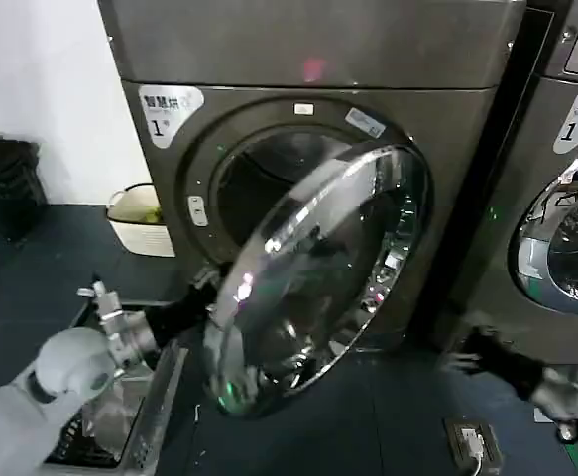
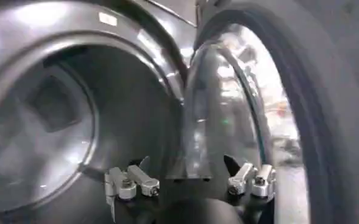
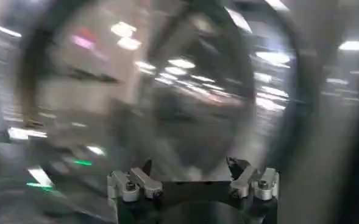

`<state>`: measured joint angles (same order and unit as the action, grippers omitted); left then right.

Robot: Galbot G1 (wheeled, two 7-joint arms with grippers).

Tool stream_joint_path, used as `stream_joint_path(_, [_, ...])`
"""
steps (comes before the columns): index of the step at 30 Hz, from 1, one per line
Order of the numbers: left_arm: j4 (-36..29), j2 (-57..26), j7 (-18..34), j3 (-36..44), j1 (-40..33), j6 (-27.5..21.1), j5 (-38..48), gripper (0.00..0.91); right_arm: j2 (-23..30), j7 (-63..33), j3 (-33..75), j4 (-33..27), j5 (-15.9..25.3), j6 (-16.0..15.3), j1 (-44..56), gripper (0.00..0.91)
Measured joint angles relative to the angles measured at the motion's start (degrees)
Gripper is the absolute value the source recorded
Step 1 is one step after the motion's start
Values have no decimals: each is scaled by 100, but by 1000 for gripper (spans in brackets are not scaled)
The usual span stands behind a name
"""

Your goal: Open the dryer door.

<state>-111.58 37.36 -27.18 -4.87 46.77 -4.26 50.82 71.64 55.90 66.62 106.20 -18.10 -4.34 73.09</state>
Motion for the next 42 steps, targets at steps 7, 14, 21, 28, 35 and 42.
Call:
stream_joint_path(7, [74,194,-197,1171,-765,49,145,907,-48,-2349,1226,458,-303,-814,478,907])
stream_joint_path(14, [303,628,-151,2552,-1749,197,176,907,-303,-3905,2718,474,-12,-950,813,907])
stream_joint_path(21, [743,1430,-46,3644,-2608,325,95,907,-558,-4265,4069,514,-350,-1495,1106,907])
stream_joint_path(28, [1472,2506,131,4184,-3093,392,-200,907,-693,-4745,5099,656,-517,-1723,1316,907])
stream_joint_path(35, [2211,3441,417,4311,-3302,461,-492,907,-865,-4972,5786,409,-64,-1539,1386,907])
stream_joint_path(42, [2890,4189,603,4324,-3446,721,-621,907,-912,-4843,6075,82,330,-1245,1553,907])
